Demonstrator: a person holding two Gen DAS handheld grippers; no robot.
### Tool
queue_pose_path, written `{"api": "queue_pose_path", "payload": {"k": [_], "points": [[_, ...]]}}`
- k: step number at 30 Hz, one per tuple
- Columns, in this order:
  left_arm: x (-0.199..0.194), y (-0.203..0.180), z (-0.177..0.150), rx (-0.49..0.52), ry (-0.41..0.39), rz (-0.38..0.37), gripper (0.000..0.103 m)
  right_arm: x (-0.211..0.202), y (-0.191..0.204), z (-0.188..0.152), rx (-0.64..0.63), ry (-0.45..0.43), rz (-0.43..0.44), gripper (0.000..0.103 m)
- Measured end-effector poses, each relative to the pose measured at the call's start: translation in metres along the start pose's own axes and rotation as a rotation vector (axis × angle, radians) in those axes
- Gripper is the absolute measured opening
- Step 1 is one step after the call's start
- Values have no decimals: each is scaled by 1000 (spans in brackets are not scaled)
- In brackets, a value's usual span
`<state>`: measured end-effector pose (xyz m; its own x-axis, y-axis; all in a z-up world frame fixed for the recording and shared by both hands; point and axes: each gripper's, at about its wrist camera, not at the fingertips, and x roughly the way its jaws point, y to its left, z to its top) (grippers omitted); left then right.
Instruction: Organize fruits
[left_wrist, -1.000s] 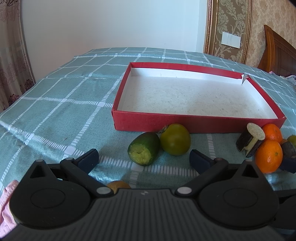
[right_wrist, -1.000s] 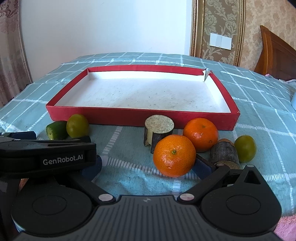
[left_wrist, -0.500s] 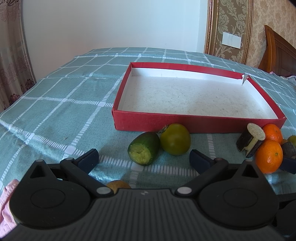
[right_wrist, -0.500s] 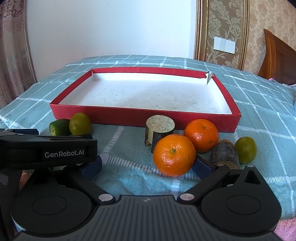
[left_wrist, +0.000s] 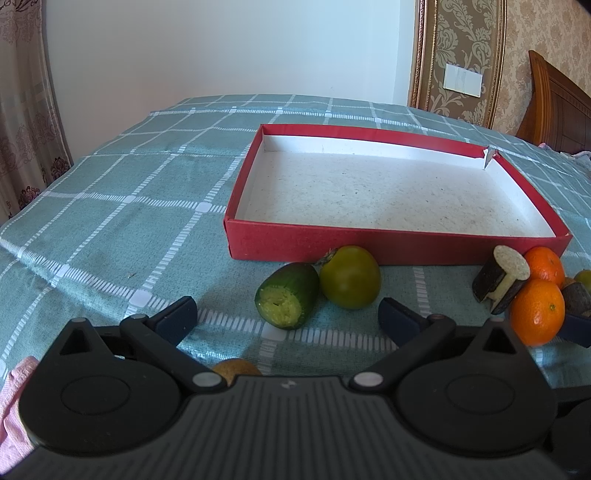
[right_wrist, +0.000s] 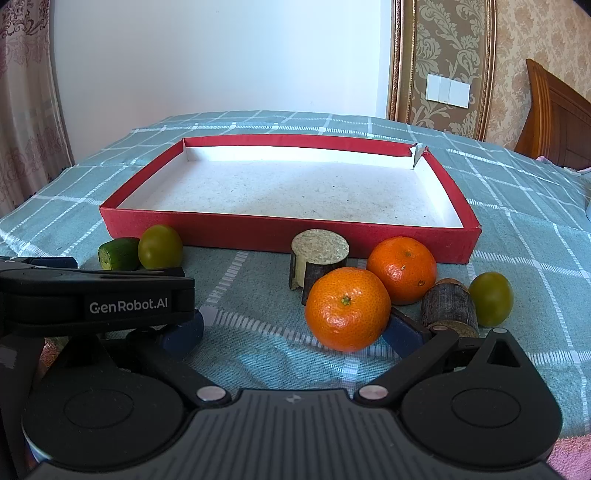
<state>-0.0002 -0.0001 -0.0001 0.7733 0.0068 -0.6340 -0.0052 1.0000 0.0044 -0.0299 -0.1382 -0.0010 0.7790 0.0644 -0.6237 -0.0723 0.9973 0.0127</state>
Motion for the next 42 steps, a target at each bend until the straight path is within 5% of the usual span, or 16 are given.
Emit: {"api": "queue_pose_path", "payload": {"k": [42], "points": [[-2,-1,0,6,-6,8,103,0,0,-1,1,-2,1,103]]}}
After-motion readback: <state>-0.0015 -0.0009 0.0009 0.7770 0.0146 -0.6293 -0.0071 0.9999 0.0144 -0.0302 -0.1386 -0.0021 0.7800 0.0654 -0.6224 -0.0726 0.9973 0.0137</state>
